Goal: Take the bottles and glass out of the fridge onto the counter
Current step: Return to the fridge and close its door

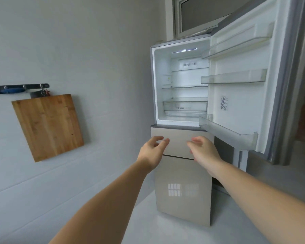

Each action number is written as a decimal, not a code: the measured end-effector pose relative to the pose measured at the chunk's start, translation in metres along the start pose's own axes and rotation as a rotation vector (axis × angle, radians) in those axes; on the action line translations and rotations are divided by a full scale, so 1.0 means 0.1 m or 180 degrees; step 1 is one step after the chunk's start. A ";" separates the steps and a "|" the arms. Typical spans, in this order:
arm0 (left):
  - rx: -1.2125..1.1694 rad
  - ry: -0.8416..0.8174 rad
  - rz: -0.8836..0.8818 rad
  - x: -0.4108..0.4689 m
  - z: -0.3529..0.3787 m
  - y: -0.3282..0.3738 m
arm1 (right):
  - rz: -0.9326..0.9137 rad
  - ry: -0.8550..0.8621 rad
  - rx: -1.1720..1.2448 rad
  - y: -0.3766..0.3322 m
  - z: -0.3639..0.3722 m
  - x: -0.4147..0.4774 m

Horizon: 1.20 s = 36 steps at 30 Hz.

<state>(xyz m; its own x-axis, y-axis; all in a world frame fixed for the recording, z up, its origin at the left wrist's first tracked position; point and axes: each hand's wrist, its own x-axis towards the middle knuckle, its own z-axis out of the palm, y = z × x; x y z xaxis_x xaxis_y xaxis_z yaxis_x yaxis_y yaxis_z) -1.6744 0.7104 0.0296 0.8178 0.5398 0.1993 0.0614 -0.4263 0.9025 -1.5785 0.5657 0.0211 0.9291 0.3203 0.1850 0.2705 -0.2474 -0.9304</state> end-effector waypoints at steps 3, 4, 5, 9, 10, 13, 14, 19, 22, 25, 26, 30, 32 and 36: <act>-0.0062 -0.0099 0.0023 0.23 0.24 0.03 | 0.0037 0.0101 -0.0066 0.11 -0.17 0.19; -0.0090 -0.0140 0.0037 0.31 0.32 0.03 | 0.0029 0.0145 -0.0099 0.15 -0.21 0.26; -0.0116 -0.0180 0.0047 0.40 0.40 0.02 | 0.0008 0.0189 -0.0132 0.20 -0.25 0.32; -0.0218 -0.0349 0.0070 0.83 0.73 -0.01 | -0.0013 0.0365 -0.0265 0.39 -0.36 0.64; -0.0227 -0.0413 0.0097 0.95 0.82 0.00 | -0.0007 0.0428 -0.0310 0.43 -0.39 0.75; -0.0329 -0.0632 0.0242 1.35 1.09 0.07 | 0.0041 0.0745 -0.0361 0.49 -0.48 1.11; -0.0371 -0.0711 0.0295 1.49 1.17 0.10 | 0.0055 0.0886 -0.0369 0.50 -0.51 1.23; -0.0479 -0.1259 0.0572 2.11 1.66 0.27 | 0.0156 0.1455 -0.0580 0.57 -0.75 1.68; -0.0543 -0.1481 0.0695 2.33 1.99 0.45 | 0.0208 0.1870 -0.0674 0.58 -1.00 1.83; -0.0652 -0.1647 0.0806 2.41 2.33 0.65 | 0.0212 0.2234 -0.0650 0.59 -1.31 1.90; -0.0670 -0.1687 0.0843 2.41 2.44 0.71 | 0.0179 0.2379 -0.0615 0.60 -1.41 1.90; -0.0727 -0.1823 0.0951 2.37 2.80 0.92 | -0.0114 0.3044 -0.0780 0.68 -1.81 1.91; -0.0701 -0.1839 0.1021 2.34 2.93 1.00 | -0.0197 0.3365 -0.0872 0.69 -1.98 1.90; -0.0721 -0.1813 0.1045 2.30 3.12 1.11 | 0.0147 0.3374 -0.1080 0.76 -2.27 1.92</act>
<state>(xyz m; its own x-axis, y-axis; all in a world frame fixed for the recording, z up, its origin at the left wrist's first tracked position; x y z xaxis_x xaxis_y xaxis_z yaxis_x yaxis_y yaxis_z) -1.3012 0.5607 0.0559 0.9503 -0.0826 0.3002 -0.3108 -0.3069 0.8996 -1.3218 0.4011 0.0576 0.6416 -0.5985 0.4798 0.1345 -0.5280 -0.8385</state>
